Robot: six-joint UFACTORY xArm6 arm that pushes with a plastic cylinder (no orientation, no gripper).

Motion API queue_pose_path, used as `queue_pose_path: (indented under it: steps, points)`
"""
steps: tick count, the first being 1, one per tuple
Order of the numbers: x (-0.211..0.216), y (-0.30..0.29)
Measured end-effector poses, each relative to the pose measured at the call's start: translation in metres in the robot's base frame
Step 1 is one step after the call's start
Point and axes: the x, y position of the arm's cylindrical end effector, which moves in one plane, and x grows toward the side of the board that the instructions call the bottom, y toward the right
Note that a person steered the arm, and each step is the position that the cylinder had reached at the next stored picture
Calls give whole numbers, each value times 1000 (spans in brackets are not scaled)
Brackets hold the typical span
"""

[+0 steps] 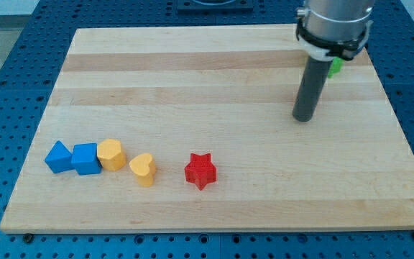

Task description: Place red circle to the bottom of the green star

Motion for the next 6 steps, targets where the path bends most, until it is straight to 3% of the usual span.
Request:
queue_pose_path:
  steps: [1,3,6]
  points:
    - [1,-23]
    - [-38,20]
    - [-43,50]
